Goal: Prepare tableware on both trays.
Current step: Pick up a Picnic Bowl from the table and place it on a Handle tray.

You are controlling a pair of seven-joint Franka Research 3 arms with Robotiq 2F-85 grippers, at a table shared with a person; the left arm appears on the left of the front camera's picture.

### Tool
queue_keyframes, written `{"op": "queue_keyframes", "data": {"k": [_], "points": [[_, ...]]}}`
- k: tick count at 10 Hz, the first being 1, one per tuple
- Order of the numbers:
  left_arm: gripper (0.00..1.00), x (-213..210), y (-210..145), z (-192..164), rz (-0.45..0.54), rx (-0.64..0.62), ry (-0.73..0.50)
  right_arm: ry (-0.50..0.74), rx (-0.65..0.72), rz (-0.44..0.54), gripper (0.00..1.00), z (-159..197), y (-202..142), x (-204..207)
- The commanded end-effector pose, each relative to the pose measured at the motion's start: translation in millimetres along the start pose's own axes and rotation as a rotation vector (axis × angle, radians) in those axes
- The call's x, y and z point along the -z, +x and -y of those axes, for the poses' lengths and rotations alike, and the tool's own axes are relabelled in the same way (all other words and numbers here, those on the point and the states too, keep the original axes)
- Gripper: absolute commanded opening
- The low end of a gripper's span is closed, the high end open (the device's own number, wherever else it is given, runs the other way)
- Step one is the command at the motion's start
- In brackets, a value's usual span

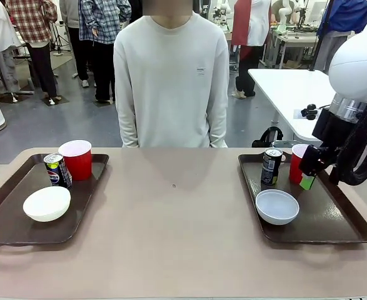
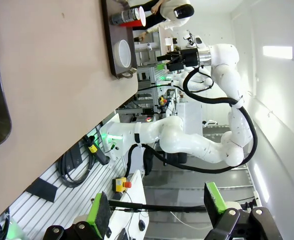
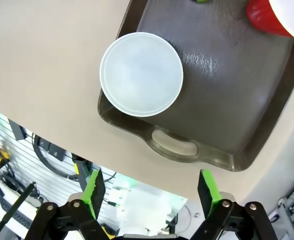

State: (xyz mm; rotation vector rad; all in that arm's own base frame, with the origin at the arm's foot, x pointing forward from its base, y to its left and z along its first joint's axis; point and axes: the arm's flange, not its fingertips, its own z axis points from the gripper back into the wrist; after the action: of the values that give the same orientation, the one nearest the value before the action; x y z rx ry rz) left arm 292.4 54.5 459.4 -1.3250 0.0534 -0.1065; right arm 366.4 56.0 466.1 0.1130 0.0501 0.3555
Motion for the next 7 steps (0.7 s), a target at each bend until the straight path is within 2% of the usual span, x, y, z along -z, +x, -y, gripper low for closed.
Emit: {"op": "queue_keyframes", "data": {"k": [1, 7], "points": [[1.00, -0.6, -0.3, 0.3, 0.005, 0.024, -0.016, 0.005, 0.012, -0.014, 0.95, 6.4, 10.0, 6.8], [1.00, -0.6, -0.3, 0.3, 0.005, 0.024, -0.016, 0.005, 0.012, -0.014, 0.95, 6.4, 10.0, 6.8]]}}
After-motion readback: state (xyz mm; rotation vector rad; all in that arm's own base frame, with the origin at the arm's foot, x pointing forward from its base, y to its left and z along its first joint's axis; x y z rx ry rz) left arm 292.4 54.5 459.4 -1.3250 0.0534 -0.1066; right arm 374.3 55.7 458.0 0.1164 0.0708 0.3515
